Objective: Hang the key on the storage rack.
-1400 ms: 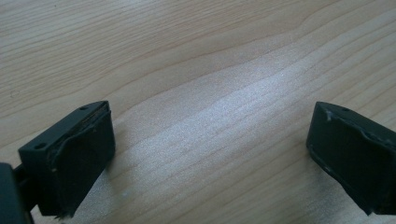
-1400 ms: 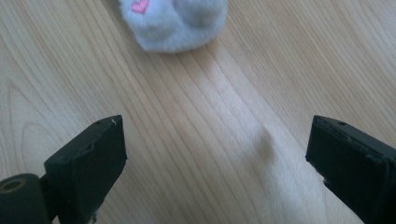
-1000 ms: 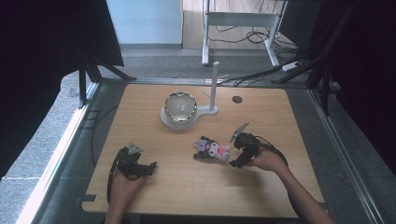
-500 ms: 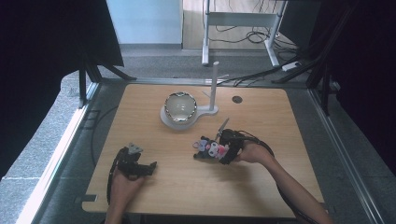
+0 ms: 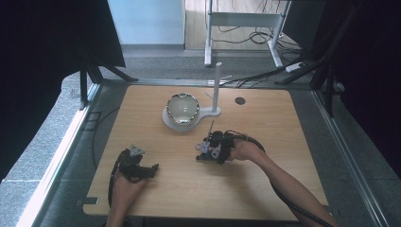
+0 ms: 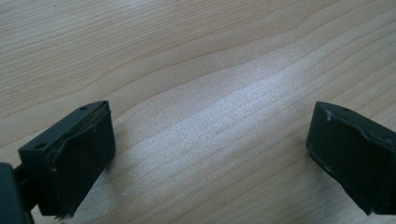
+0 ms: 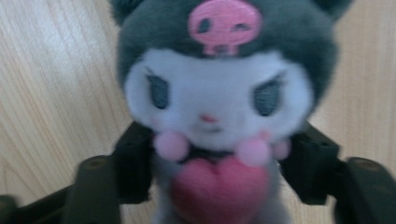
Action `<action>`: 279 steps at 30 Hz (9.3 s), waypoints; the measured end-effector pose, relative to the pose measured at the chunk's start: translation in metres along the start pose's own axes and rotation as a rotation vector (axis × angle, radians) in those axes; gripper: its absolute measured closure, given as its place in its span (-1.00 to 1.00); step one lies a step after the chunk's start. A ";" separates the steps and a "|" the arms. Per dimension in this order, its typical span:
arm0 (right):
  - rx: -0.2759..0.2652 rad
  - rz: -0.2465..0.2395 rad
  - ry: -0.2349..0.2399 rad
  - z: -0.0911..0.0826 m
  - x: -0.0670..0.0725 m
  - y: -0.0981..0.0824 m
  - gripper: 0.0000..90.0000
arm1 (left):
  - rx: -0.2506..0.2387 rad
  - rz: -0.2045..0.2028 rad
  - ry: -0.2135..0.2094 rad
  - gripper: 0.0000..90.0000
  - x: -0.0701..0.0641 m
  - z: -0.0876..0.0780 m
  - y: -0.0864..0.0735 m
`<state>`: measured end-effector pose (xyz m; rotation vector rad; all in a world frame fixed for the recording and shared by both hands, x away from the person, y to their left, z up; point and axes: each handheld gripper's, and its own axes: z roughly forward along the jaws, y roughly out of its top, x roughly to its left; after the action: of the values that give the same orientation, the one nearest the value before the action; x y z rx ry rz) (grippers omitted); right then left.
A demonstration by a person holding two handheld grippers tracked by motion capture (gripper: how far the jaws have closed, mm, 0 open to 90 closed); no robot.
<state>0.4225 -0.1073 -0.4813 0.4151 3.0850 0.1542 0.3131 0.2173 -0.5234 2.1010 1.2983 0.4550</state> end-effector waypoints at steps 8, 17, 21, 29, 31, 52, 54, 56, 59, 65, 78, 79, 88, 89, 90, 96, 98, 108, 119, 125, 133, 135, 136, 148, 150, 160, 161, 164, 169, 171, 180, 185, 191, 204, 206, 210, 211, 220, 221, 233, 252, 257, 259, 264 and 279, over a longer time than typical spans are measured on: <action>-0.032 -0.001 0.013 -0.018 -0.003 -0.004 -0.02 | 0.000 0.000 0.000 -0.97 0.000 0.000 0.000; -0.067 0.010 0.020 -0.047 -0.012 -0.014 -0.02 | 0.000 0.000 0.000 -0.97 0.000 0.000 0.000; -0.083 0.016 0.025 -0.060 -0.017 -0.019 -0.02 | 0.000 0.001 0.000 -0.97 0.000 0.000 0.000; -0.099 0.049 0.009 -0.079 -0.027 -0.029 -0.02 | 0.000 0.003 0.000 -0.97 0.000 0.000 0.000; -0.100 0.052 0.010 -0.081 -0.029 -0.030 -0.02 | 0.000 0.003 0.000 -0.97 0.000 0.000 0.000; -0.149 0.110 -0.033 -0.134 -0.063 -0.050 -0.01 | -0.003 0.000 0.001 -0.97 0.000 0.000 0.000; -0.155 0.127 -0.048 -0.141 -0.068 -0.052 -0.01 | -0.002 0.000 0.000 -0.97 0.000 0.000 0.000; -0.160 0.136 -0.054 -0.145 -0.072 -0.052 -0.01 | -0.002 0.000 0.000 -0.97 0.000 0.000 0.000; -0.163 0.145 -0.063 -0.149 -0.075 -0.053 -0.01 | -0.002 0.000 0.000 -0.97 0.000 0.000 0.000; -0.180 0.179 -0.095 -0.164 -0.091 -0.055 -0.01 | 0.001 0.001 -0.001 -0.97 0.000 0.000 0.000; -0.213 0.250 -0.145 -0.192 -0.118 -0.057 -0.01 | 0.001 0.001 -0.001 -0.97 0.000 0.000 0.000; -0.212 0.249 -0.148 -0.194 -0.121 -0.057 -0.01 | 0.001 0.001 -0.001 -0.97 0.000 0.000 0.000; -0.240 0.273 -0.182 -0.213 -0.137 -0.050 -0.01 | 0.004 0.001 -0.004 -0.97 0.000 0.000 0.000; -0.243 0.276 -0.184 -0.215 -0.139 -0.049 -0.01 | 0.005 0.001 -0.005 -0.97 0.000 0.000 0.000; -0.245 0.275 -0.187 -0.216 -0.140 -0.048 -0.01 | 0.005 0.001 -0.005 -0.97 0.000 0.000 0.000; -0.252 0.276 -0.191 -0.219 -0.146 -0.041 -0.01 | 0.004 0.000 -0.004 -0.97 0.000 0.000 0.000; -0.254 0.271 -0.193 -0.219 -0.148 -0.036 -0.01 | 0.004 0.000 -0.004 -0.97 0.000 0.000 0.000; -0.262 0.262 -0.203 -0.218 -0.151 -0.022 -0.01 | 0.004 0.001 -0.003 -0.97 0.000 0.000 0.000; -0.256 0.212 -0.130 -0.195 -0.133 -0.009 -0.01 | 0.002 0.001 -0.002 -0.97 0.000 0.000 0.000; -0.241 0.223 -0.105 -0.173 -0.133 -0.007 -0.01 | 0.001 0.002 -0.001 -0.97 0.000 0.000 0.000; -0.230 0.251 -0.077 -0.141 -0.139 -0.009 -0.02 | -0.003 0.000 0.000 -0.97 0.000 0.000 0.000; -0.227 0.256 -0.076 -0.138 -0.139 -0.010 -0.02 | -0.003 0.000 0.001 -0.97 0.000 0.000 0.000; -0.222 0.259 -0.077 -0.135 -0.140 -0.011 -0.02 | -0.003 0.000 0.000 -0.97 0.000 0.000 0.000; -0.233 0.297 -0.128 -0.103 -0.150 -0.014 -0.06 | -0.001 0.000 0.000 -0.97 0.000 0.000 0.000; -0.239 0.275 -0.131 -0.099 -0.148 -0.011 -0.13 | -0.001 -0.001 -0.001 -0.97 0.000 0.000 0.000; -0.271 0.236 -0.180 -0.099 -0.141 -0.011 -0.49 | -0.002 0.000 -0.001 -0.97 0.000 0.000 0.000; -0.273 0.239 -0.178 -0.100 -0.139 -0.012 -0.50 | -0.001 0.000 -0.002 -0.97 0.000 0.000 0.000; -0.285 0.230 -0.179 -0.101 -0.134 -0.015 -0.56 | -0.001 0.000 -0.002 -0.97 0.000 0.000 0.000; -0.320 0.223 -0.186 -0.100 -0.124 -0.020 -0.70 | -0.002 0.000 0.000 -0.97 0.000 0.000 0.000; -0.329 0.227 -0.186 -0.101 -0.122 -0.021 -0.70 | -0.002 0.000 0.000 -0.97 0.000 0.000 0.000; -0.375 0.227 -0.179 -0.101 -0.108 -0.032 -0.74 | -0.002 0.000 0.000 -0.97 0.000 0.000 0.000; -0.390 0.222 -0.178 -0.101 -0.101 -0.038 -0.76 | -0.001 0.001 0.000 -0.97 0.000 0.000 0.000; -0.404 0.219 -0.184 -0.102 -0.094 -0.043 -0.78 | -0.001 0.001 0.000 -0.97 0.000 0.000 0.000; -0.433 0.198 -0.191 -0.104 -0.074 -0.055 -0.79 | -0.001 0.001 -0.001 -0.97 0.000 0.000 0.000; -0.437 0.197 -0.193 -0.105 -0.070 -0.058 -0.79 | -0.001 0.001 -0.001 -0.97 0.000 0.000 0.000; -0.447 0.192 -0.190 -0.106 -0.064 -0.064 -0.79 | -0.001 0.001 0.000 -0.97 0.000 0.000 0.000; -0.447 0.192 -0.190 -0.106 -0.064 -0.064 -0.79 | -0.001 0.001 -0.001 -0.97 0.000 0.000 0.000; -0.479 0.190 -0.197 -0.109 -0.050 -0.079 -0.82 | -0.001 0.004 0.000 -0.97 0.000 0.000 0.000; -0.479 0.190 -0.197 -0.109 -0.050 -0.079 -0.82 | -0.001 0.005 0.000 -0.97 0.000 0.000 0.000; -0.491 0.217 -0.195 -0.107 -0.034 -0.102 -0.89 | -0.003 0.001 0.000 -0.97 0.000 0.000 0.000; -0.509 0.261 -0.213 -0.106 -0.010 -0.147 -0.90 | -0.003 0.003 0.001 -0.97 0.000 0.000 0.000; -0.517 0.269 -0.220 -0.104 -0.003 -0.157 -0.90 | -0.002 -0.002 -0.001 -0.97 0.000 0.000 0.000; -0.522 0.273 -0.224 -0.103 0.000 -0.161 -0.90 | -0.002 -0.001 0.000 -0.97 0.000 0.000 0.000; -0.526 0.282 -0.229 -0.098 0.008 -0.170 -0.89 | 0.000 0.002 0.000 -0.97 0.000 0.000 0.000; -0.534 0.283 -0.224 -0.068 0.029 -0.178 -0.99 | -0.001 0.002 0.000 -0.97 0.000 0.000 0.000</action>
<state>0.3453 -0.2767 -0.4318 0.7649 2.6042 0.8441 0.3130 0.2173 -0.5233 2.1021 1.2960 0.4569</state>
